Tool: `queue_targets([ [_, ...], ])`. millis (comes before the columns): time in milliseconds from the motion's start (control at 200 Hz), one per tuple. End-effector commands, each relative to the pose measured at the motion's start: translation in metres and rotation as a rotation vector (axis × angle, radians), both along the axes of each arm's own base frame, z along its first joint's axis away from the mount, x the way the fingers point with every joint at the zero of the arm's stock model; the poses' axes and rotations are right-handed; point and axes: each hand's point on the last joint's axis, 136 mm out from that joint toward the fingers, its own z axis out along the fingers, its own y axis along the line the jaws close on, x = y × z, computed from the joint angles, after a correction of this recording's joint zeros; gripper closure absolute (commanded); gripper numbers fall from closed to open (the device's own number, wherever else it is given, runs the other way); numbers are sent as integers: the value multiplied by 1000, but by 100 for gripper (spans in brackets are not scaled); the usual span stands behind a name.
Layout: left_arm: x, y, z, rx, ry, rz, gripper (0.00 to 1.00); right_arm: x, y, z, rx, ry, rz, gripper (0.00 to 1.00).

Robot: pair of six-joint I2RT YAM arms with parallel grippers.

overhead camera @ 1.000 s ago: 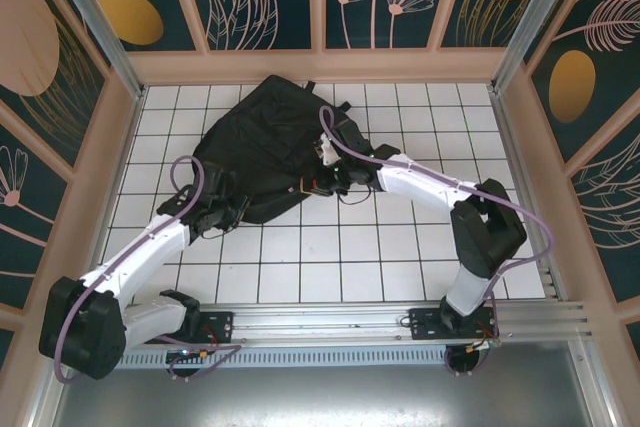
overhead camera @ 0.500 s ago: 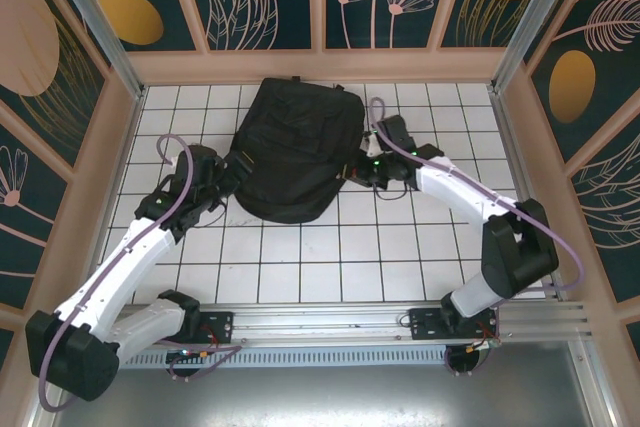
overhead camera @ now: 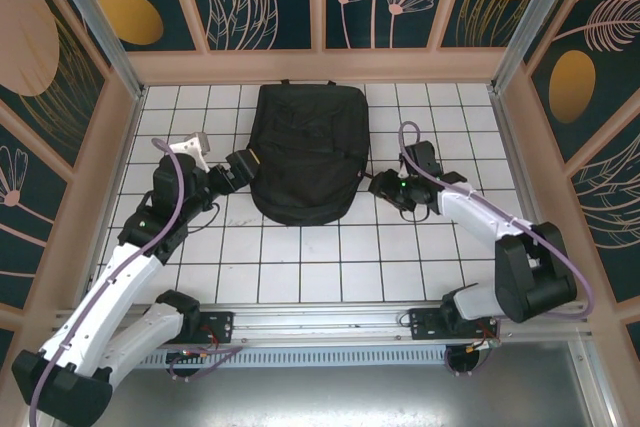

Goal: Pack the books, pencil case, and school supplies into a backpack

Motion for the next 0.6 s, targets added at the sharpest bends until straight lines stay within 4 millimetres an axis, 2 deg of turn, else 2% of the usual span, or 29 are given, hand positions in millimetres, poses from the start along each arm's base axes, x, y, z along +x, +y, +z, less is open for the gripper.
queue_targets([
  [0,4,3,18,56,-100,-6,1,13,-15,39,-16,-156,-75,41],
  [60,9,12,19,96,-100,44,1,15,-13,63,9,-255,-60,37],
  [120,16,30,15,139,-81,146,1,14,-13,93,26,-404,-47,14],
  [130,18,34,14,148,-76,172,1,13,-14,98,26,-431,-47,5],
  [145,20,39,13,160,-70,201,1,12,-15,105,23,-473,-45,2],
  [200,27,53,9,195,-56,294,2,7,-19,130,20,-593,-55,1],
  [245,33,61,5,224,-55,341,1,6,-30,145,12,-644,-111,1],
  [345,46,58,6,349,-115,303,1,11,-68,164,-71,-660,-324,1],
  [410,55,64,7,450,-173,319,1,15,-84,173,-148,-713,-374,1],
  [490,63,80,6,532,-235,406,1,21,-88,185,-225,-823,-345,1],
  [550,67,90,12,566,-262,454,1,25,-76,202,-270,-956,-240,1],
  [596,72,90,17,596,-311,430,1,27,-69,215,-301,-1051,-179,1],
])
